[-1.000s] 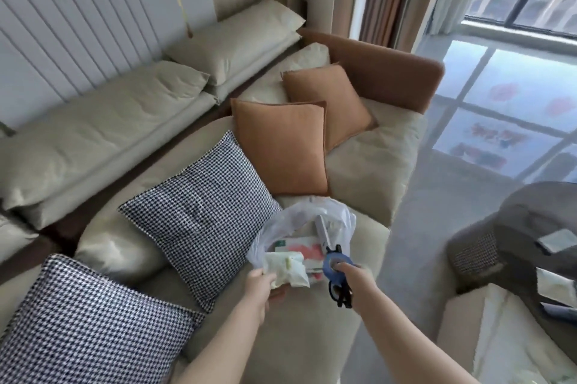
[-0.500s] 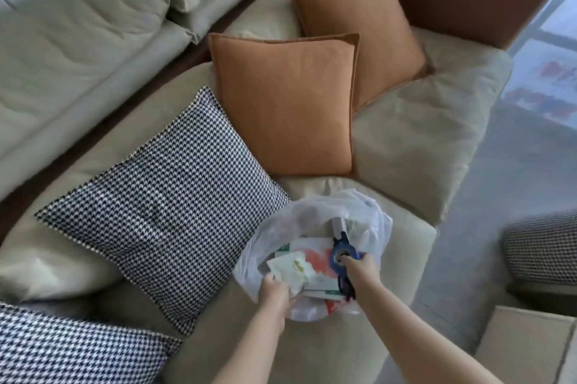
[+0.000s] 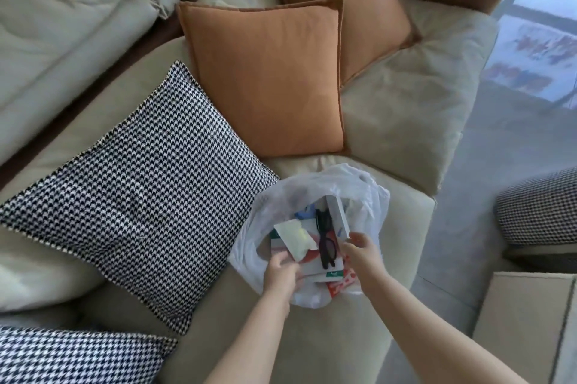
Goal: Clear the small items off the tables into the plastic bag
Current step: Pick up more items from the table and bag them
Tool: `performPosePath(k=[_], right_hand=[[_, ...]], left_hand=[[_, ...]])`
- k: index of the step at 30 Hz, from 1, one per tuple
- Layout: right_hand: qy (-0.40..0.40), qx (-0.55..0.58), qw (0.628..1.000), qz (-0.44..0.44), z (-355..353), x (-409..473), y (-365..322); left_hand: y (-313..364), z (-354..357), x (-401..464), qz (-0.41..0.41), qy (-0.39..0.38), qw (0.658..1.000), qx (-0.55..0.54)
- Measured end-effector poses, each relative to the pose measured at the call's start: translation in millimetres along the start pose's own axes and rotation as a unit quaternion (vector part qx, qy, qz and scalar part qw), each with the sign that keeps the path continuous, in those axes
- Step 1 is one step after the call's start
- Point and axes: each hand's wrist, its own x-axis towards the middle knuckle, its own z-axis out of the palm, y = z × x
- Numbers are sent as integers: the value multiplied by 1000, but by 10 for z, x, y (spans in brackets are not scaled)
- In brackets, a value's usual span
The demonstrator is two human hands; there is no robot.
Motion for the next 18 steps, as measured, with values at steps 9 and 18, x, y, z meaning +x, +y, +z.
performPosePath(k=[9, 18], right_hand=[[92, 1, 994, -66, -459, -1185, 480], [180, -90, 978, -53, -1045, -2173, 1344]], left_hand=[[-170, 7, -961, 136, -88, 950, 266], [-757, 526, -1803, 254, -201, 795, 513]])
